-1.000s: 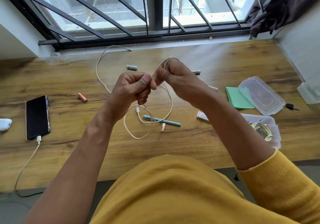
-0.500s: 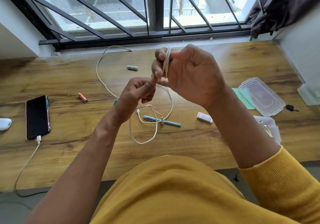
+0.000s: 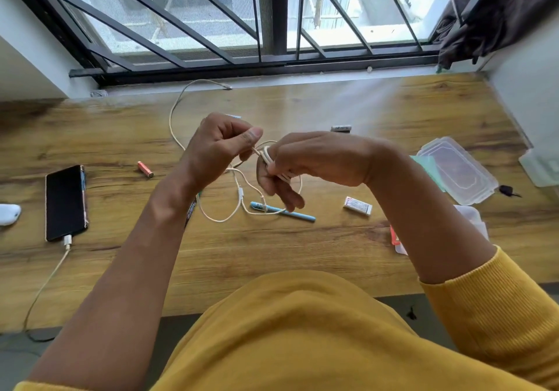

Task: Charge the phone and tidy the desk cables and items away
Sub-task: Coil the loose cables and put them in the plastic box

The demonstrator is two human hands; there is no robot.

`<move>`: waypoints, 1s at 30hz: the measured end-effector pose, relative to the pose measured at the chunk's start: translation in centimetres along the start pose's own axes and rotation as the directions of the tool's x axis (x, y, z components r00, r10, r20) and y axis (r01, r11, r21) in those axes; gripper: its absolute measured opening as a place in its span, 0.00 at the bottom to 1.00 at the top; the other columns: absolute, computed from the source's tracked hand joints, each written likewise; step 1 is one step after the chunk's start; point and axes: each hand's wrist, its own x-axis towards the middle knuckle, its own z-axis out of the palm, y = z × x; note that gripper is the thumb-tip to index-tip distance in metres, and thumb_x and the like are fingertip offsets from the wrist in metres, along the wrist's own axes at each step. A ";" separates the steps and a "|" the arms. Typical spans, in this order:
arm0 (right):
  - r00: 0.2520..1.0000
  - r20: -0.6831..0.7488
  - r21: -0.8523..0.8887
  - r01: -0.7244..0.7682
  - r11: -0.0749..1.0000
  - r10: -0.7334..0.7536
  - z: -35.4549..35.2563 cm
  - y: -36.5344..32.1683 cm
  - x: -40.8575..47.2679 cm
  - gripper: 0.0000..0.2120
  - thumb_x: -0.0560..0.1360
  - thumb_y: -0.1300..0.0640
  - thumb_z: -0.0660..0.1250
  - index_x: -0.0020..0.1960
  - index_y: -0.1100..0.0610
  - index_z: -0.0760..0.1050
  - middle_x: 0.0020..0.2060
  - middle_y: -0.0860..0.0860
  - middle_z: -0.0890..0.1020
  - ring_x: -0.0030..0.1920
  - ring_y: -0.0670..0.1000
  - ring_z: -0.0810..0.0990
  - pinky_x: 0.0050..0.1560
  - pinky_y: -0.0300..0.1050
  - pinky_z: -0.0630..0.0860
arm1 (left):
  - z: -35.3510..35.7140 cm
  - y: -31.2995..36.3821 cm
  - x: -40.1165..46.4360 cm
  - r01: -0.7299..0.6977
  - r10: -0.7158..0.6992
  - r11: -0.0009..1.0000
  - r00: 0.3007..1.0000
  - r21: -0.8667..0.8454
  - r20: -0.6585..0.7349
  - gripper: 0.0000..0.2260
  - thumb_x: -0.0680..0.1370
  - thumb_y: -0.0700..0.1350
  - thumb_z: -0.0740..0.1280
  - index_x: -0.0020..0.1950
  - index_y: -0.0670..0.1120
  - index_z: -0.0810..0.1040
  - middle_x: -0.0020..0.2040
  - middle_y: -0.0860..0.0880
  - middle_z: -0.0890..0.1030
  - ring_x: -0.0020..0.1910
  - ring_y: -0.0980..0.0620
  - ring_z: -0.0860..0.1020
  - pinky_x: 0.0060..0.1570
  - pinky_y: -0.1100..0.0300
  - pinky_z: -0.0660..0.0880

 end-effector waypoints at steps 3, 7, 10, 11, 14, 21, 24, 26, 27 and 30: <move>0.962 -0.194 -0.101 -0.214 0.972 0.191 -0.1 0.8 0.7 0.18 0.86 0.58 0.55 0.61 0.66 0.80 0.41 0.62 0.86 0.48 0.47 0.84 0.65 0.46 0.71 | -0.5 0.1 0.1 -0.009 0.020 0.982 0.998 0.188 -0.054 0.18 0.82 0.54 0.69 0.37 0.46 0.84 0.28 0.42 0.76 0.26 0.45 0.69 0.30 0.48 0.67; 0.848 -0.460 -0.214 -0.394 0.894 0.263 0.3 2.0 1.8 0.17 0.84 0.53 0.54 0.61 0.60 0.78 0.44 0.47 0.89 0.63 0.50 0.79 0.75 0.63 0.65 | -0.4 0.2 -0.1 0.000 0.025 0.975 0.994 0.220 -0.109 0.16 0.84 0.55 0.69 0.41 0.49 0.85 0.27 0.50 0.74 0.25 0.54 0.68 0.29 0.53 0.66; 0.761 -0.625 -0.265 -0.416 0.870 0.174 0.2 3.0 2.5 0.18 0.81 0.51 0.54 0.54 0.55 0.82 0.51 0.39 0.84 0.66 0.50 0.76 0.76 0.72 0.58 | 0.5 0.8 -0.4 -0.008 0.022 0.994 0.992 0.113 -0.125 0.19 0.84 0.58 0.66 0.42 0.47 0.85 0.28 0.45 0.74 0.27 0.47 0.69 0.30 0.51 0.67; 0.745 -0.657 -0.243 -0.354 0.903 0.116 0.4 3.1 2.5 0.18 0.79 0.50 0.55 0.53 0.53 0.82 0.54 0.40 0.83 0.67 0.50 0.76 0.75 0.72 0.60 | 1.0 1.1 -0.5 -0.016 0.021 0.999 0.993 0.037 -0.116 0.19 0.85 0.55 0.65 0.42 0.45 0.84 0.27 0.49 0.73 0.27 0.50 0.69 0.30 0.56 0.66; 0.685 -0.728 0.027 0.002 1.000 0.018 0.4 3.1 2.5 0.15 0.80 0.52 0.57 0.53 0.51 0.82 0.66 0.51 0.81 0.69 0.50 0.77 0.74 0.57 0.69 | 2.5 1.5 -1.0 -0.025 0.012 0.987 0.996 -0.158 -0.084 0.17 0.87 0.46 0.62 0.42 0.40 0.82 0.27 0.54 0.68 0.26 0.54 0.64 0.29 0.65 0.64; 0.759 -0.651 0.554 0.486 0.676 -0.013 -0.4 1.7 1.6 0.23 0.82 0.56 0.50 0.75 0.59 0.65 0.75 0.53 0.76 0.77 0.52 0.72 0.78 0.72 0.52 | 4.5 0.4 -1.7 0.010 -0.009 0.969 1.000 -0.247 0.004 0.18 0.87 0.46 0.59 0.41 0.42 0.78 0.27 0.56 0.66 0.26 0.57 0.62 0.29 0.65 0.61; 0.792 -0.607 0.636 0.536 0.556 -0.069 -1.2 1.4 1.0 0.23 0.80 0.52 0.52 0.73 0.57 0.67 0.70 0.53 0.80 0.71 0.52 0.78 0.78 0.67 0.56 | 4.3 -0.5 -1.7 0.004 -0.002 0.982 1.000 -0.189 0.013 0.19 0.87 0.52 0.61 0.37 0.48 0.76 0.28 0.52 0.68 0.27 0.53 0.64 0.29 0.60 0.62; 0.808 -0.581 0.679 0.549 0.487 -0.101 -1.5 1.4 0.8 0.18 0.79 0.49 0.55 0.65 0.54 0.72 0.58 0.50 0.82 0.61 0.51 0.80 0.79 0.64 0.55 | 4.0 -1.0 -1.7 0.006 -0.007 0.991 1.000 -0.131 -0.001 0.21 0.85 0.57 0.61 0.35 0.50 0.74 0.28 0.47 0.69 0.27 0.48 0.67 0.30 0.56 0.64; 0.811 -0.574 0.688 0.553 0.469 -0.114 -1.5 1.4 0.8 0.14 0.79 0.48 0.56 0.60 0.53 0.73 0.53 0.50 0.81 0.56 0.51 0.80 0.77 0.63 0.57 | 3.8 -1.2 -1.6 0.012 -0.014 0.994 1.000 -0.113 -0.013 0.23 0.85 0.60 0.62 0.34 0.50 0.74 0.28 0.46 0.70 0.26 0.46 0.69 0.30 0.55 0.66; 0.817 -0.561 0.701 0.554 0.449 -0.131 -1.3 1.2 0.8 0.09 0.81 0.47 0.56 0.50 0.52 0.69 0.41 0.49 0.73 0.44 0.51 0.73 0.66 0.59 0.63 | 3.0 -1.7 -1.2 0.031 -0.035 0.996 0.999 -0.084 -0.042 0.28 0.82 0.68 0.64 0.33 0.48 0.73 0.27 0.47 0.71 0.25 0.44 0.72 0.29 0.50 0.73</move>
